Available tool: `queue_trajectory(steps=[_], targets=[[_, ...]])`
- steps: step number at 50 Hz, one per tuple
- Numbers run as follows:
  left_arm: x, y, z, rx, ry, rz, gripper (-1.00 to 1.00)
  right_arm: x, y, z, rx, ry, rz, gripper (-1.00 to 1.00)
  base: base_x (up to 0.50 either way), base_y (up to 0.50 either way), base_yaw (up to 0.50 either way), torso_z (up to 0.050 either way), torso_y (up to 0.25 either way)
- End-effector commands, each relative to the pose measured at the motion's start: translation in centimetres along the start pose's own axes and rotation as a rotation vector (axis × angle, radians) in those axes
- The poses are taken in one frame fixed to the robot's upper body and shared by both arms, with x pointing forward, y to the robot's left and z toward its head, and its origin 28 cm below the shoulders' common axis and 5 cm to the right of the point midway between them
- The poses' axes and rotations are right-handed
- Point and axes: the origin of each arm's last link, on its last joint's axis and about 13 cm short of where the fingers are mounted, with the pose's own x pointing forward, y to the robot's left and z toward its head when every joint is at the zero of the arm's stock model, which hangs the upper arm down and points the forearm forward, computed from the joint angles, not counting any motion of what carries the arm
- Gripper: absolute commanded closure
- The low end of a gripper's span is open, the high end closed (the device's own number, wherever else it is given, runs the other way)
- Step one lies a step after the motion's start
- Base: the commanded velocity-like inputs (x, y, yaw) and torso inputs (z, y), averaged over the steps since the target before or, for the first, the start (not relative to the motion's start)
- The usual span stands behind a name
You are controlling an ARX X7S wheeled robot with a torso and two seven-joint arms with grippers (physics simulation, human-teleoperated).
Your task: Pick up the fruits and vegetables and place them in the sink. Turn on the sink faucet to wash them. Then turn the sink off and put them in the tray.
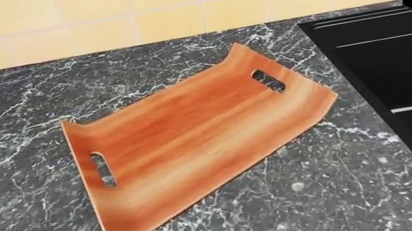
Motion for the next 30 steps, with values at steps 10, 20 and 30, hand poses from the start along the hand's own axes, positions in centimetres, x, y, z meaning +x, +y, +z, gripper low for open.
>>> queue_trajectory(steps=[10,20,30], targets=[[3.3,0.1,0.6,0.171,0.197,-0.06,1.0,4.1,-1.1,0.7,0.038,0.091,0.144,1.0,0.0,0.0,0.0,0.0,0.001],[5.8,1.0,-0.9,0.313,0.419,-0.059,1.0,10.6,-1.2,-2.0,0.072,0.258,0.25,1.0,0.0,0.0,0.0,0.0,0.0],[7.9,2.3,-4.3,0.4,0.604,-0.062,1.0,12.5,-2.0,-4.0,0.083,0.328,0.232,1.0,0.0,0.0,0.0,0.0,0.0]])
